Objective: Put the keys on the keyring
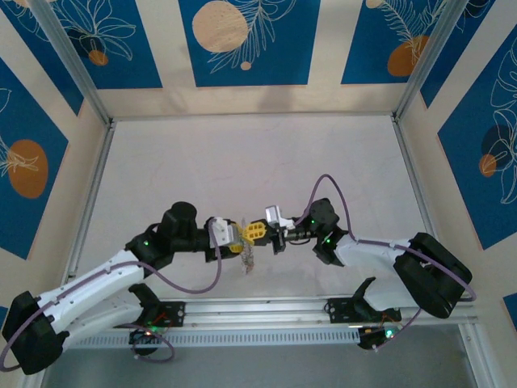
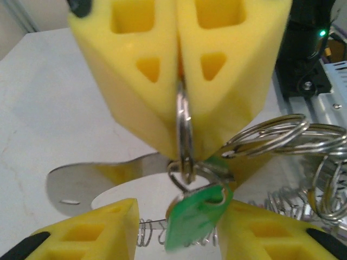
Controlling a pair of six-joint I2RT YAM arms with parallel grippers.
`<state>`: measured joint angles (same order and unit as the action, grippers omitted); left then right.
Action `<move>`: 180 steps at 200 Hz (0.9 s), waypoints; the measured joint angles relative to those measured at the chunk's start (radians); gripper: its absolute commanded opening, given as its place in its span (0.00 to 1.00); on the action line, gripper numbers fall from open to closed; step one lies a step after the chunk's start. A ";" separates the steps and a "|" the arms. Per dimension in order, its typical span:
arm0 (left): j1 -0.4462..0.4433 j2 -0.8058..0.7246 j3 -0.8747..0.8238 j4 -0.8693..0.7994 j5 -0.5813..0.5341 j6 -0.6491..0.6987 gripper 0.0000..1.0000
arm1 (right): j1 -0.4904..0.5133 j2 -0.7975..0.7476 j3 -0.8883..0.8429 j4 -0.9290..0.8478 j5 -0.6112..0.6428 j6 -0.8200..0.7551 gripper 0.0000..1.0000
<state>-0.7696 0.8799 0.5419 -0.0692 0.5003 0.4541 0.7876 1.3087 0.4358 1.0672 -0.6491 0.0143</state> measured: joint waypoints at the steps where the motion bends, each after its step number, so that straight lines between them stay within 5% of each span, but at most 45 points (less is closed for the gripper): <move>1: 0.000 0.000 0.000 0.000 0.002 0.000 0.40 | 0.000 0.000 0.001 0.000 -0.001 0.000 0.00; 31: 0.000 0.000 -0.010 0.025 0.029 0.000 0.37 | -0.001 0.003 0.006 -0.003 -0.019 -0.008 0.00; 58: 0.000 0.006 -0.018 0.048 0.056 -0.003 0.16 | -0.001 0.002 0.007 -0.011 -0.030 -0.011 0.00; 118: 0.000 0.044 -0.017 0.066 0.088 0.008 0.06 | -0.005 -0.033 0.007 -0.072 -0.032 -0.043 0.00; 180: 0.000 0.015 0.051 -0.069 0.027 0.061 0.00 | -0.009 -0.164 0.021 -0.338 -0.003 -0.206 0.00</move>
<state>-0.7692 0.8948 0.5934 -0.1379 0.5270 0.5148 0.7784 1.1442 0.4564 0.7292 -0.6521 -0.1913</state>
